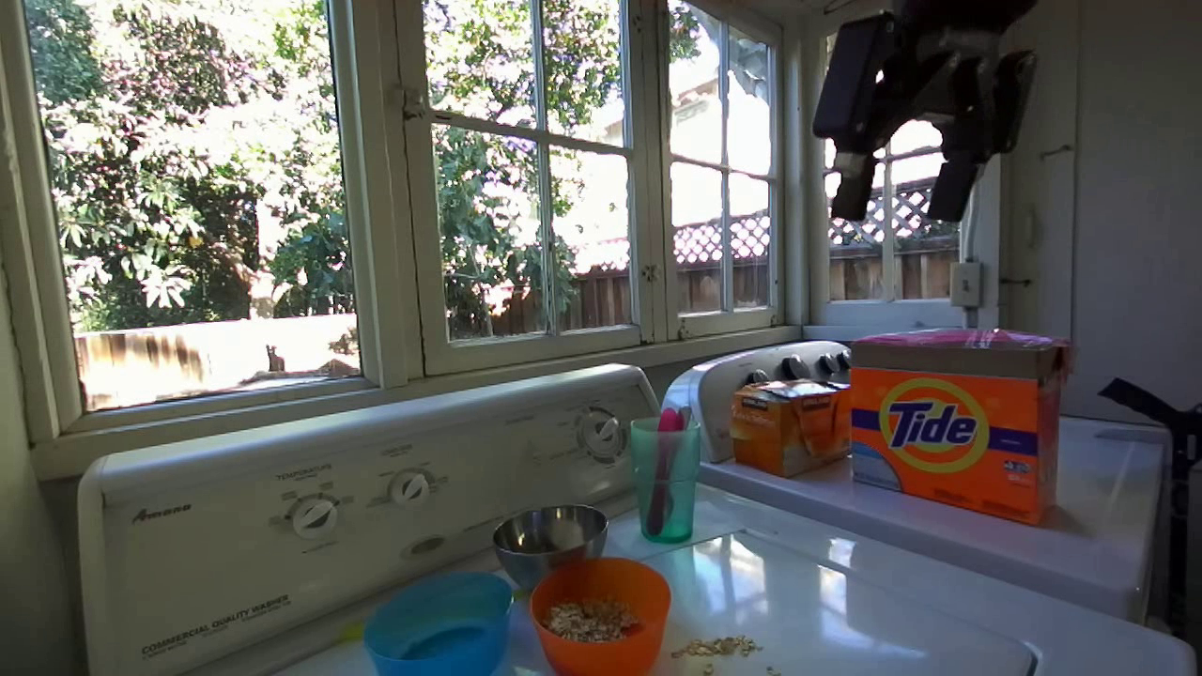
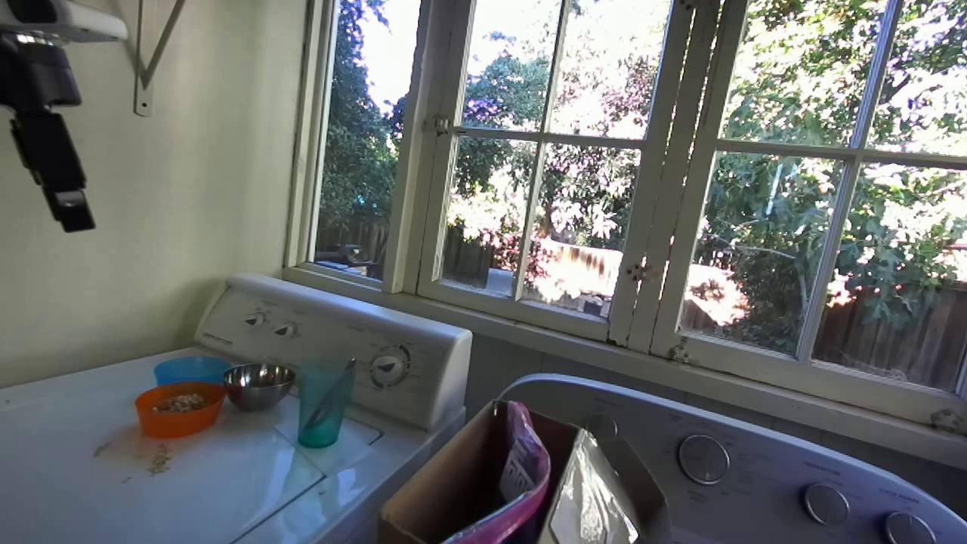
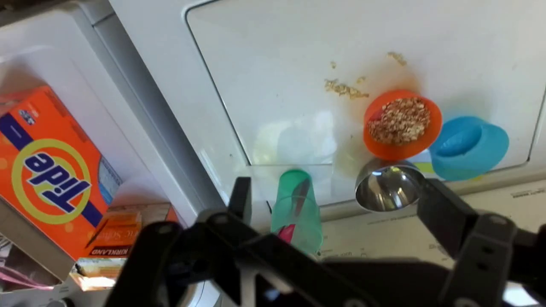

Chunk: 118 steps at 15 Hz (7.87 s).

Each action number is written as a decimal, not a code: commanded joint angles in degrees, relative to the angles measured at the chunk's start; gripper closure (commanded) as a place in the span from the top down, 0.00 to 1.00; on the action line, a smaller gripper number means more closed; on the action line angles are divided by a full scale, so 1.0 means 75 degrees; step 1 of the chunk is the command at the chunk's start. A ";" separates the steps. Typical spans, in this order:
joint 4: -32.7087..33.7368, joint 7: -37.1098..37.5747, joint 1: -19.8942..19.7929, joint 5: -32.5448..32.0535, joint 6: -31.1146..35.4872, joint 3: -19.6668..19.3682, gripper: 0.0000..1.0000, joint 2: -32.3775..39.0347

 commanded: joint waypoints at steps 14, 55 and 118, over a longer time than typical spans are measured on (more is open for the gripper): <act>0.1295 -0.3558 0.0086 0.1421 0.1712 -0.1451 1.00 0.2501; 0.5576 -0.7254 -0.1780 0.3543 0.0731 -0.0983 1.00 0.6633; 0.6869 -0.8444 -0.2028 0.3763 0.0350 -0.0215 0.01 0.8254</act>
